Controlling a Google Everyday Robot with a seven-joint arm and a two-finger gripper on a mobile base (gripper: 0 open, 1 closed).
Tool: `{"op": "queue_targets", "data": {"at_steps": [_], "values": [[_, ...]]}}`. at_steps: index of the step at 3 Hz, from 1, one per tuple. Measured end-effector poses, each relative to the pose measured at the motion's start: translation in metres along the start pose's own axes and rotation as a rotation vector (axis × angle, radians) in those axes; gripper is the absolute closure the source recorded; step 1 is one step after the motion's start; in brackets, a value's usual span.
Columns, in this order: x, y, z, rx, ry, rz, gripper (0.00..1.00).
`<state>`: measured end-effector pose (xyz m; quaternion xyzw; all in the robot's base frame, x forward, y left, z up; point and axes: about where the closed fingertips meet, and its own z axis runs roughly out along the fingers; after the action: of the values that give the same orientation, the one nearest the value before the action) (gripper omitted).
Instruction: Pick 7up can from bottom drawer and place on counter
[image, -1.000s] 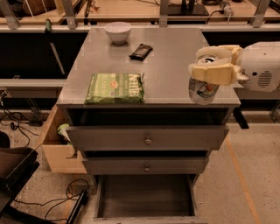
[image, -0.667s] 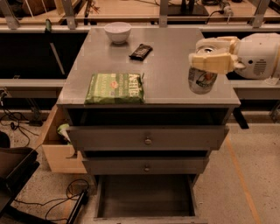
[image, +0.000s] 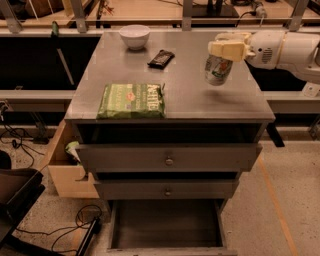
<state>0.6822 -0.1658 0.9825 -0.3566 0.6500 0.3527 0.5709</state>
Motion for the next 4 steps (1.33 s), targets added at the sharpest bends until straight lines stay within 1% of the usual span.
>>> {"op": "queue_targets", "data": {"at_steps": [1, 2, 4], "values": [[0.0145, -0.0507, 0.017, 0.021, -0.031, 0.068, 1.0], [0.0103, -0.0592, 0.0162, 0.03, -0.044, 0.063, 0.84], [0.0107, -0.0566, 0.0238, 0.019, -0.044, 0.064, 0.37]]}}
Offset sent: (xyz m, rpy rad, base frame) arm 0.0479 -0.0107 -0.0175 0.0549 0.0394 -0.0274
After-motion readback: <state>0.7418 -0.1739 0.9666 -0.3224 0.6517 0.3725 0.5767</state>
